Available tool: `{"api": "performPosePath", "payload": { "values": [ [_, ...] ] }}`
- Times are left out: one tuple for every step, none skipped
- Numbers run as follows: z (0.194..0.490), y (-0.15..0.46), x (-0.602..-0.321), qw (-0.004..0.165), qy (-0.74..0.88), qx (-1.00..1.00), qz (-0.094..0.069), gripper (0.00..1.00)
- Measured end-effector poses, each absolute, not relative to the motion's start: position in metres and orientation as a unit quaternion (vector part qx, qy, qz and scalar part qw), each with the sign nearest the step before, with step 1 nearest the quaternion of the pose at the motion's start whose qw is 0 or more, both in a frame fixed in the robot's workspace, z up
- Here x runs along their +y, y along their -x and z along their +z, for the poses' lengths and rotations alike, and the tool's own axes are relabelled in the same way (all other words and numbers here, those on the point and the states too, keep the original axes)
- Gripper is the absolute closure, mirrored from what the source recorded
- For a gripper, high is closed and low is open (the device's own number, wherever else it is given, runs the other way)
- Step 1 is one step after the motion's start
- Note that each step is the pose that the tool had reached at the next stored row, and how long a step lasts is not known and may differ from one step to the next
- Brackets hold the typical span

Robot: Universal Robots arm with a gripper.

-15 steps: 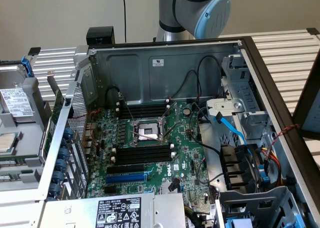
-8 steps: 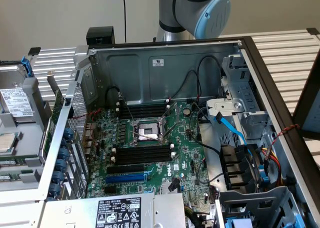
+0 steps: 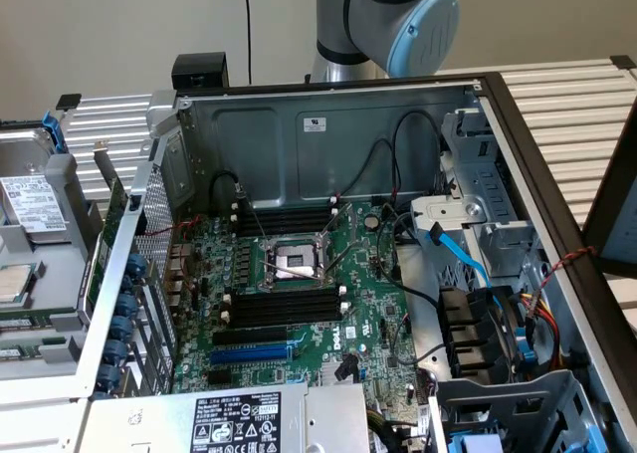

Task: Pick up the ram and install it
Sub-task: 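Reach for the ram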

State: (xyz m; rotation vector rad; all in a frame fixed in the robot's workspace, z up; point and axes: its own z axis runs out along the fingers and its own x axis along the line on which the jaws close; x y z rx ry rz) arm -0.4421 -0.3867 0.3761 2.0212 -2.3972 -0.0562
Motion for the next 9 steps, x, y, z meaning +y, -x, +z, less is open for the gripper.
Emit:
{"api": "performPosePath", "payload": {
  "values": [
    [0.3761,0.4421,-0.3867,0.003,-0.645,-0.764,-0.018,0.89],
    [0.3761,0.4421,-0.3867,0.003,-0.645,-0.764,-0.018,0.89],
    [0.3761,0.4421,-0.3867,0.003,-0.645,-0.764,-0.018,0.89],
    [0.3761,0.4421,-0.3867,0.003,-0.645,-0.764,-0.018,0.89],
    [0.3761,0.4421,-0.3867,0.003,-0.645,-0.764,-0.018,0.89],
    [0.3761,0.4421,-0.3867,0.003,-0.645,-0.764,-0.018,0.89],
    [0.3761,0.4421,-0.3867,0.003,-0.645,-0.764,-0.018,0.89],
    [0.3761,0.4421,-0.3867,0.003,-0.645,-0.764,-0.018,0.89],
    [0.3761,0.4421,-0.3867,0.003,-0.645,-0.764,-0.018,0.89]
  ]
}}
